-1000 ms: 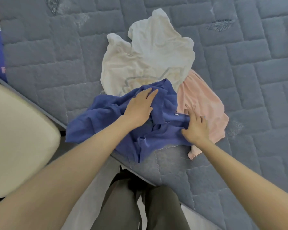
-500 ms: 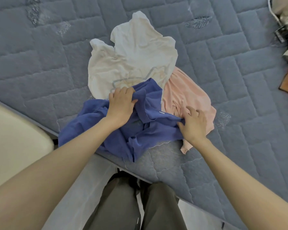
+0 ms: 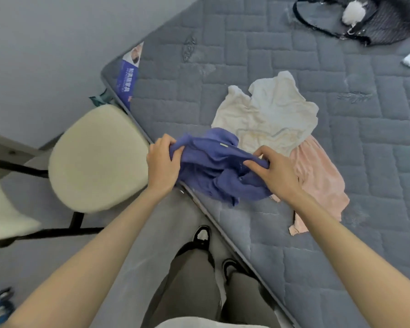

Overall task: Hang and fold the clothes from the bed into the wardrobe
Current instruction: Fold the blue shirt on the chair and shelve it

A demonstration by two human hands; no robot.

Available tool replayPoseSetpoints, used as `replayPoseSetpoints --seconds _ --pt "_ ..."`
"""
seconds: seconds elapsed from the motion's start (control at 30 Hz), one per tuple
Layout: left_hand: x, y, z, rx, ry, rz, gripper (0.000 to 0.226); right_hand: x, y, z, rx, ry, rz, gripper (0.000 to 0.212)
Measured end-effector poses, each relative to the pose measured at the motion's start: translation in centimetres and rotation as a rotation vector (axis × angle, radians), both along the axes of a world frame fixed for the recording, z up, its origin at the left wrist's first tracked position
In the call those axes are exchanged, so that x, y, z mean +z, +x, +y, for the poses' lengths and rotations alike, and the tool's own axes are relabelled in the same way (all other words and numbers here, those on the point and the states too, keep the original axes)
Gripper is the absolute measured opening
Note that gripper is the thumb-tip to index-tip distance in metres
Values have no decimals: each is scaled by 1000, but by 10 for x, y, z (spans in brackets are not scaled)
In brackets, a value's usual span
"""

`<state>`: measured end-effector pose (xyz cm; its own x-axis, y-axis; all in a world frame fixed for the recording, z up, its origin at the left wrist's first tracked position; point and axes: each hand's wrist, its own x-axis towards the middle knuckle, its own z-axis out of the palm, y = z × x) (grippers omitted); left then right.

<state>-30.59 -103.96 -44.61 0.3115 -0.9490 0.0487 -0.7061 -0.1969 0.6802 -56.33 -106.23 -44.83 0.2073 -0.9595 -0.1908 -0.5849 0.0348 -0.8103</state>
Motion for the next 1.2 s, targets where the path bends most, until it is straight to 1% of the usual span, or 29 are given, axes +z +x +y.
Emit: replayPoseSetpoints --seconds 0.07,0.1,0.17,0.23,0.3,0.4,0.5,0.6,0.7,0.8,0.87,0.97,1.0,1.07,1.13,1.2 --pt "17 16 36 89 -13 98 14 17 17 9 122 25 10 29" --pt "25 22 55 132 -13 116 12 26 23 14 177 39 26 32" --pt "40 34 95 220 -13 90 11 44 33 27 281 39 66 30" --pt "55 45 134 348 -33 43 12 63 39 40 359 -18 60 31" --pt "74 54 172 487 -67 41 14 83 47 54 352 -78 5 30" --pt "103 60 225 611 -168 178 19 110 67 69 267 -107 -54 31" --pt "133 70 277 794 -303 293 17 136 97 87 345 -155 -11 37" --pt "154 83 323 939 -396 266 11 160 127 112 367 -224 21 32" --pt "171 94 364 920 -441 235 12 180 151 141 365 -252 -74 30" --pt "185 105 399 868 -410 201 21 194 164 173 346 -293 -137 26" --pt "191 111 423 834 -338 133 25 196 166 196 326 -353 -43 24" --pt "197 115 459 810 -237 -77 29 193 165 225 319 -439 155 26" --pt "198 116 470 798 -220 -147 30 193 165 233 309 -448 181 26" --pt "199 117 486 760 -213 -229 35 194 162 248 272 -458 194 26" --pt "201 118 493 723 -210 -245 40 195 158 258 237 -496 196 25" --pt "199 121 492 694 -208 -233 40 197 153 265 223 -543 196 24"
